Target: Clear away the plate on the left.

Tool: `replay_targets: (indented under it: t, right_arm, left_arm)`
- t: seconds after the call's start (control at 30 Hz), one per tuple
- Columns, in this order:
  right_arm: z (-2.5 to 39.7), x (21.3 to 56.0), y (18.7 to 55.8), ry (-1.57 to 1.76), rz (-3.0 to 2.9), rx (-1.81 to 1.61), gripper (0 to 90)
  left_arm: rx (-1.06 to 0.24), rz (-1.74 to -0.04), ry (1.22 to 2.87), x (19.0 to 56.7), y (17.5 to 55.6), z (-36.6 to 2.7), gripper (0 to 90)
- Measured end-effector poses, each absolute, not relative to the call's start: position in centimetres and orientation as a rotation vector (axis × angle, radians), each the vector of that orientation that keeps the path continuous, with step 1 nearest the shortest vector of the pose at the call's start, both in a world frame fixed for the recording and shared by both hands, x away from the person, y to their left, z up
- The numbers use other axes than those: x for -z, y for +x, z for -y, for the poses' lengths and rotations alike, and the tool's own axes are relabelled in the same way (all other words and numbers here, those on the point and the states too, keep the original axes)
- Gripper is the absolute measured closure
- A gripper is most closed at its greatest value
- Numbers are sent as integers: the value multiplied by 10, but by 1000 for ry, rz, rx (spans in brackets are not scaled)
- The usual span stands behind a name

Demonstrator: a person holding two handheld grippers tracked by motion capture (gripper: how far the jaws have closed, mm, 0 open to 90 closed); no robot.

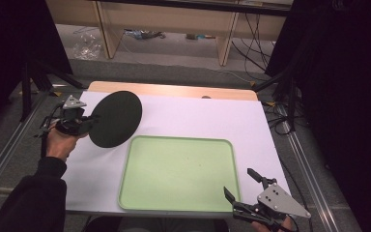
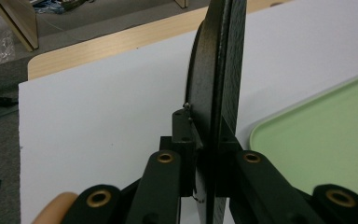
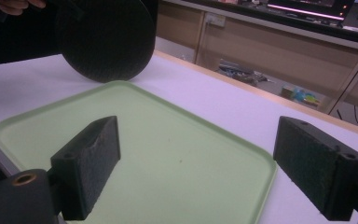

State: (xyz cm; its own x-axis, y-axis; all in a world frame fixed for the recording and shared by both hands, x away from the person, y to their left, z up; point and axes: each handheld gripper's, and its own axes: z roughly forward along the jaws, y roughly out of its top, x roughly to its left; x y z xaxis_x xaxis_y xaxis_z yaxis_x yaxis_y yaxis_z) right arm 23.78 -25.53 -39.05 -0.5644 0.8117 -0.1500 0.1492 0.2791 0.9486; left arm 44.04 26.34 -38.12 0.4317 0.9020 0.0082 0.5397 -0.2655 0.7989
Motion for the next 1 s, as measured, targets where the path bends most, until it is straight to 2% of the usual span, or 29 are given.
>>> replay_targets:
  t: [0.03, 0.13, 0.17, 0.33, 0.4, 0.47, 0.53, 0.67, 1.0]
  right_arm:
    - [255, 390, 238, 863, -1904, -1311, 154]
    - [257, 390, 236, 870, -1907, -1310, 154]
    - [257, 391, 236, 868, -1902, -1309, 154]
    - [258, 390, 234, 873, -1896, -1304, 154]
    - [258, 390, 234, 871, -1902, -1302, 154]
    - [258, 390, 234, 872, -1903, -1300, 154]
    - [257, 390, 234, 873, -1895, -1301, 154]
    - [258, 390, 234, 874, -1895, -1301, 154]
    - [257, 391, 235, 873, -1907, -1296, 154]
  left_arm:
    - [-608, -1236, 1905, 382, 441, -263, 842]
    - [-581, -1228, 1960, 379, 443, -272, 843]
    - [-567, -1248, 1922, 379, 443, -272, 843]
    - [-564, -1244, 1966, 371, 439, -281, 844]
    - [-570, -1262, 1913, 371, 438, -280, 845]
    - [-557, -1252, 1961, 369, 437, -285, 845]
    - [-526, -1291, 1887, 373, 438, -287, 845]
    - [-382, -1350, 1736, 384, 442, -303, 846]
    - [-271, -1465, 1555, 403, 447, -335, 849]
